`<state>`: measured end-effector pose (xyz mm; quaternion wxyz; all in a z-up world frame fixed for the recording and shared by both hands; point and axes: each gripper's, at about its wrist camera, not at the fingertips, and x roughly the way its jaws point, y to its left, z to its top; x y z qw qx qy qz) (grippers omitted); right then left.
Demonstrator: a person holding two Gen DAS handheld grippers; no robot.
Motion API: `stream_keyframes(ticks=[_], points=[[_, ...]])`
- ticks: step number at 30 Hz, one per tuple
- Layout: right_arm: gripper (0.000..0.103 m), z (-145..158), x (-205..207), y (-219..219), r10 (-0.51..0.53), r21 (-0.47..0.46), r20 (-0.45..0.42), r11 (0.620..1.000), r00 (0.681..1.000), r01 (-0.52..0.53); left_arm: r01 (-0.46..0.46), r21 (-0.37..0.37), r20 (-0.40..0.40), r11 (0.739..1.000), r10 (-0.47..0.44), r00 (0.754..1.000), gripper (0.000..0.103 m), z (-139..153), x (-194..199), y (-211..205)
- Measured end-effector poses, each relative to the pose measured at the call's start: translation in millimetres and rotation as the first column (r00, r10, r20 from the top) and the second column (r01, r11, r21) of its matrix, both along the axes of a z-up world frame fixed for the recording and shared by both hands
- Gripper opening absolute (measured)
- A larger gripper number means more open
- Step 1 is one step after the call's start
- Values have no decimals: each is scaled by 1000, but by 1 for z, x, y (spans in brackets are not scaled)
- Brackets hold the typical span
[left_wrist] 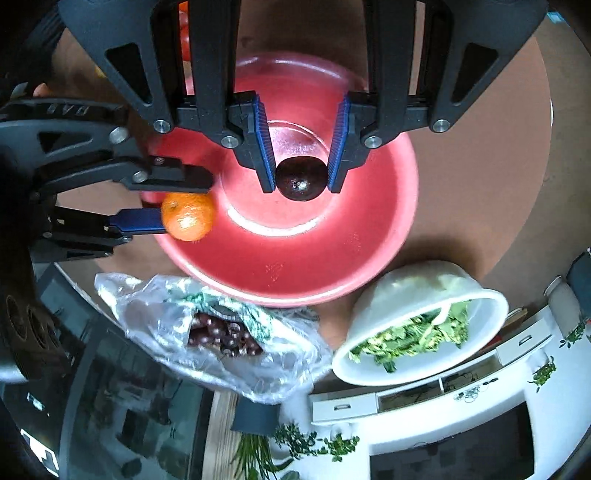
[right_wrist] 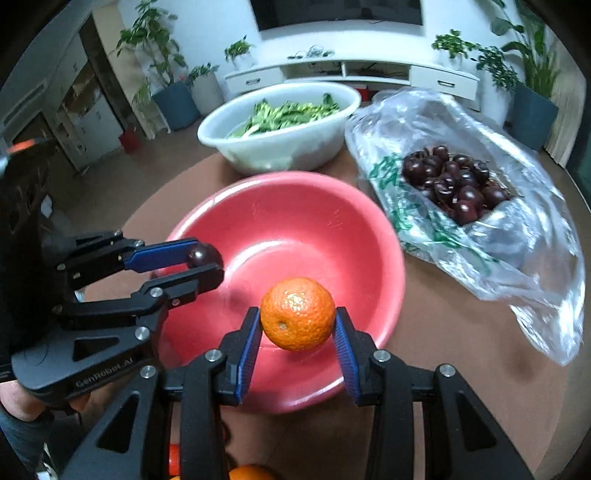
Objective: Organize fruits
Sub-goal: 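Carry both fruits over the red bowl and open both tools to drop them, then grasp another tangerine with the right tool while the left tool grasps an orange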
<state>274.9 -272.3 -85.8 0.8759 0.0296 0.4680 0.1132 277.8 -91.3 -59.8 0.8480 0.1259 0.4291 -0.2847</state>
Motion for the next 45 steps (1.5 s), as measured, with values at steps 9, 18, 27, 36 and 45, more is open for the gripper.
stream_keyframes(ticks=[9,18,27,36,45], points=[[43,-14,9,15,55,-112,3,992,999,-54,11,68,-20,998,-10,1000,28,-27,5,-8],[47,-9,8,18,69,-155,12,986,998,-67,-5,96,-2,995,6,1000,48,-24,1,-6],[66,32,-50,0,34,-77,112,997,993,-25,-40,-25,64,999,41,997,78,24,-45,30],[69,28,-161,5,10,111,152,993,988,-28,-100,-126,-23,987,98,995,84,12,-154,85],[68,-16,-214,49,12,173,71,985,997,-24,-178,-119,-91,977,168,982,84,-19,-230,114]])
